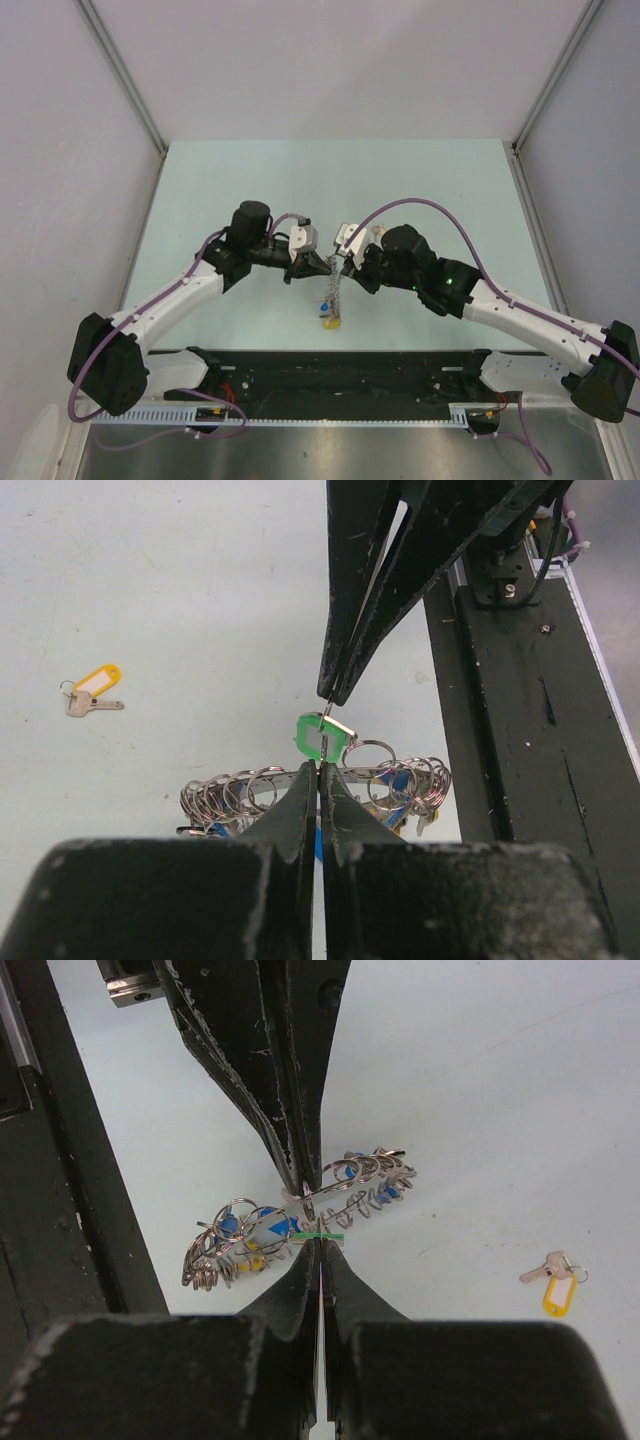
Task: Put the keys on the keyring
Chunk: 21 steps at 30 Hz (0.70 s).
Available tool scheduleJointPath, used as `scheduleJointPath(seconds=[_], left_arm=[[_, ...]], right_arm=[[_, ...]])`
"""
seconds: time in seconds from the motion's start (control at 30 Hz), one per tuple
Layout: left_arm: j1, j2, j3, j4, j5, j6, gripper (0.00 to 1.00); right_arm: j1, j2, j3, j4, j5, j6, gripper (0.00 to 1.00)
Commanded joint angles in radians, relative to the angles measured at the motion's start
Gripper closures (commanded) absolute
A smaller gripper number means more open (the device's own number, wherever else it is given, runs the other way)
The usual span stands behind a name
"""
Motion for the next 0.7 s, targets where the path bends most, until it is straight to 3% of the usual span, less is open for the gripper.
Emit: scheduleJointPath(seconds=[0.0, 0.67], left_arm=[[-0.012, -0.010, -0.003, 0.068, 0.050, 0.015, 1.00], [-0.014, -0.014, -0.006, 0.087, 0.039, -0.002, 1.00]], right_arm=[[0.005, 0.000, 0.037, -0.007, 0.004, -0.002, 1.00], [0.005, 0.009, 0.032, -0.016, -0.010, 0.011, 1.00]])
